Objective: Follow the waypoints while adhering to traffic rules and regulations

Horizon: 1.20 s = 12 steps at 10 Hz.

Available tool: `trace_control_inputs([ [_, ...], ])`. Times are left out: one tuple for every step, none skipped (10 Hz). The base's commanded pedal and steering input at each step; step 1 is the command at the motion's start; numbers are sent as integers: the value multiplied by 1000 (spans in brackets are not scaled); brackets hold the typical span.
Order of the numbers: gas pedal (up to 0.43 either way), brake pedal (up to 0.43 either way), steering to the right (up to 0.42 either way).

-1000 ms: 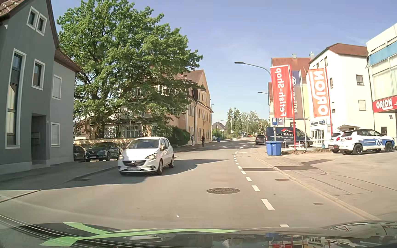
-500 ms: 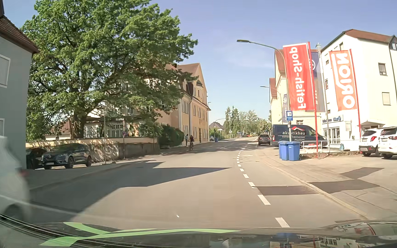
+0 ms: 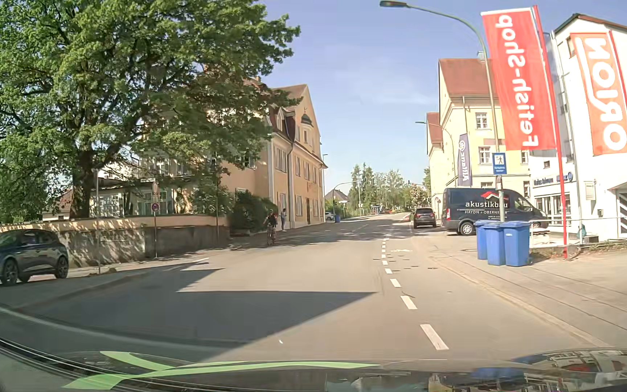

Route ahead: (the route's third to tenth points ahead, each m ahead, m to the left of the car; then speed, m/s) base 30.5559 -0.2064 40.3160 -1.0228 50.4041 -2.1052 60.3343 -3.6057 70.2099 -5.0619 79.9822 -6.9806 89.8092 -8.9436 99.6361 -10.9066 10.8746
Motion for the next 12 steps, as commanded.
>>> trace_control_inputs([
  [47,0,5],
  [79,0,6],
  [87,0,7],
  [87,0,9],
  [87,0,11],
  [87,0,12],
  [87,0,12],
  [87,0,12],
  [87,0,12],
  [87,0,12],
  [87,0,15],
  [87,0,18],
])
